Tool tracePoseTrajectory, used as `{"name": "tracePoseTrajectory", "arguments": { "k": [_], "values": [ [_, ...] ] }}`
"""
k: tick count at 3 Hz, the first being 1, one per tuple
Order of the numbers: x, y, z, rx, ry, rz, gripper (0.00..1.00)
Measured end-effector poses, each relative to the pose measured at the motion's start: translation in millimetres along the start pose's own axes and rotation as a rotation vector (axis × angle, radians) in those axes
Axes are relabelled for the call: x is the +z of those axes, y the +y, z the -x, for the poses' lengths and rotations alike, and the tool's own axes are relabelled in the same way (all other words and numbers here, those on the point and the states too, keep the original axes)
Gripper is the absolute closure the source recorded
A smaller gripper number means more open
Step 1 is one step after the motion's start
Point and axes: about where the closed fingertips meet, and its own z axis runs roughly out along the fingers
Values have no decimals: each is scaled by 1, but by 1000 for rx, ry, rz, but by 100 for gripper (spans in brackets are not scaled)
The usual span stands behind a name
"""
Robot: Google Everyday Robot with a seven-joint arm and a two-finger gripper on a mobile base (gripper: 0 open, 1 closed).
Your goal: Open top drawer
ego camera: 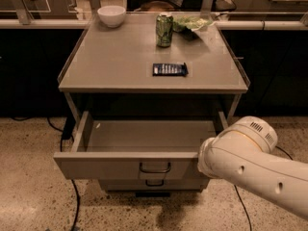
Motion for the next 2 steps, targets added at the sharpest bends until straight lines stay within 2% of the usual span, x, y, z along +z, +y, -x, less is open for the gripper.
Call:
{"name": "tracePoseTrajectory", "arguments": {
  "k": [2],
  "values": [
    [-2, 5, -1, -2, 2, 34, 100]
  ]
}}
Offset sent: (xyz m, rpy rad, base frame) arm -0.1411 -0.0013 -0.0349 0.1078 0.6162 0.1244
